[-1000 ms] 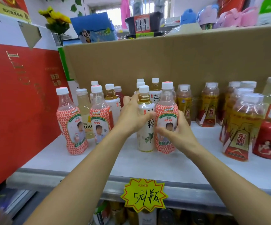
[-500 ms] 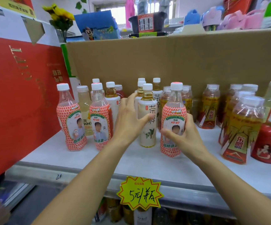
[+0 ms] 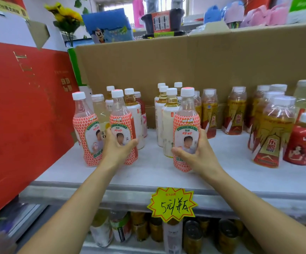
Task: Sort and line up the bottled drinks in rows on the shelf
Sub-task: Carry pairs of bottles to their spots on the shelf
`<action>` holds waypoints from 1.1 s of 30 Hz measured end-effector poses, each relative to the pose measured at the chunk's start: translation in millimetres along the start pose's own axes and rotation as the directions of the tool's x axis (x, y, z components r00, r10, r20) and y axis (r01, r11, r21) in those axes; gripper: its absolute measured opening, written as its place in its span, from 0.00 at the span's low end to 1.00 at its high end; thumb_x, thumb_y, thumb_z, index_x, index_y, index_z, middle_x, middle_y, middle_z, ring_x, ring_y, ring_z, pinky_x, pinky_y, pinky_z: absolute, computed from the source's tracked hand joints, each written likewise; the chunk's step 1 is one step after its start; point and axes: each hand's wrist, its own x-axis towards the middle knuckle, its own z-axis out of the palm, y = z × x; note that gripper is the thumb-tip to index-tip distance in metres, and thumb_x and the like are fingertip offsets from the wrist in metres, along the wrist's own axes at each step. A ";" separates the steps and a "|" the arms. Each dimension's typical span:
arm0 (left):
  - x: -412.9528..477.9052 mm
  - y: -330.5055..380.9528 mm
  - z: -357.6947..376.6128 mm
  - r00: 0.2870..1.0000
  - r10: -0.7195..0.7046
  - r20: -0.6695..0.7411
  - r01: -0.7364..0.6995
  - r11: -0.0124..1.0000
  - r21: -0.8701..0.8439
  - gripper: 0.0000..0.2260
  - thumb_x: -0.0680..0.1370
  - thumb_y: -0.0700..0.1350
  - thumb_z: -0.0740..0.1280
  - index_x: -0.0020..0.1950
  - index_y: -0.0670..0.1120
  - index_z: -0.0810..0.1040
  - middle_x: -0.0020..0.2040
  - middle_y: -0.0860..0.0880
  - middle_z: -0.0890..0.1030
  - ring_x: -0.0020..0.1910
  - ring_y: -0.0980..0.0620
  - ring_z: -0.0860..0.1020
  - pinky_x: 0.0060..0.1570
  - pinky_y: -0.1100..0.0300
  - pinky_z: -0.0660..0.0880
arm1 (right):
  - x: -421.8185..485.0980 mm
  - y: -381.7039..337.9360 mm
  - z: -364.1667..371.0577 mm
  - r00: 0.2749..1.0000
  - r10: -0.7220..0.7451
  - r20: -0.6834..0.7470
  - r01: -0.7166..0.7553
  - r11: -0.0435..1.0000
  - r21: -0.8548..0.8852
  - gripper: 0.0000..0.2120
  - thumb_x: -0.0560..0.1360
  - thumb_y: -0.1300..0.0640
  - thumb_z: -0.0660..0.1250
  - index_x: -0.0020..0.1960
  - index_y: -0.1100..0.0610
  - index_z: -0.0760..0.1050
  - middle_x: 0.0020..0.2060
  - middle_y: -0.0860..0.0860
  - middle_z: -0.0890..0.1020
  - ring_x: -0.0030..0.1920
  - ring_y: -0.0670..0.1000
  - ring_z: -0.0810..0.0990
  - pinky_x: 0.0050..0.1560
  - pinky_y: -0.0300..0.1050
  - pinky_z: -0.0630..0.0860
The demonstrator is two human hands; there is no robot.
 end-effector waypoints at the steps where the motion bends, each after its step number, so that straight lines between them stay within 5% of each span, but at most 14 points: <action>1: -0.9 0.8 -1.1 1.000 0.005 0.026 -0.005 1.000 -0.004 0.32 0.72 0.44 0.77 0.71 0.48 0.63 0.62 0.49 0.78 0.61 0.49 0.77 0.64 0.46 0.74 | -1.9 -1.3 1.7 1.000 0.002 -0.007 -0.002 1.000 0.003 0.32 0.69 0.56 0.78 0.65 0.52 0.62 0.58 0.47 0.78 0.59 0.47 0.78 0.63 0.52 0.77; 7: -27.8 10.4 6.5 0.985 0.085 0.153 -0.075 0.995 -0.066 0.32 0.70 0.50 0.79 0.67 0.54 0.66 0.61 0.52 0.79 0.61 0.50 0.78 0.62 0.42 0.76 | -19.4 -13.0 1.3 0.997 -0.011 -0.079 0.010 1.000 -0.016 0.31 0.68 0.53 0.79 0.64 0.52 0.65 0.56 0.47 0.79 0.57 0.46 0.79 0.61 0.53 0.78; 12: -60.4 35.9 23.0 0.951 0.235 0.199 -0.195 0.960 -0.201 0.25 0.74 0.45 0.76 0.65 0.55 0.68 0.58 0.59 0.80 0.55 0.66 0.79 0.54 0.62 0.79 | -41.2 -29.6 -17.7 0.985 -0.035 -0.170 0.036 0.999 0.001 0.27 0.68 0.54 0.78 0.60 0.51 0.67 0.53 0.47 0.80 0.54 0.45 0.81 0.55 0.47 0.80; 16: -87.9 55.3 37.4 0.938 0.282 0.200 -0.226 0.938 -0.264 0.26 0.72 0.49 0.77 0.66 0.52 0.69 0.59 0.54 0.81 0.59 0.56 0.80 0.59 0.49 0.78 | -65.3 -42.8 -41.7 0.975 -0.062 -0.214 0.071 0.997 0.034 0.25 0.70 0.56 0.77 0.60 0.51 0.67 0.51 0.45 0.80 0.49 0.37 0.80 0.46 0.31 0.78; 19: -115.9 64.0 54.0 0.932 0.290 0.219 -0.216 0.926 -0.310 0.26 0.72 0.47 0.77 0.66 0.51 0.69 0.59 0.54 0.81 0.57 0.57 0.81 0.59 0.51 0.79 | -86.2 -44.1 -65.4 0.967 -0.066 -0.245 0.072 0.997 0.016 0.24 0.70 0.56 0.77 0.59 0.52 0.67 0.49 0.43 0.79 0.47 0.35 0.79 0.43 0.28 0.76; 33: -290.2 119.5 228.0 0.894 0.227 0.386 -0.095 0.939 -0.332 0.27 0.72 0.50 0.76 0.66 0.52 0.68 0.59 0.56 0.79 0.56 0.60 0.79 0.55 0.58 0.79 | -213.4 -6.9 -279.9 0.945 0.019 -0.327 -0.043 0.997 -0.066 0.31 0.69 0.52 0.77 0.66 0.47 0.66 0.56 0.41 0.79 0.55 0.36 0.78 0.52 0.34 0.76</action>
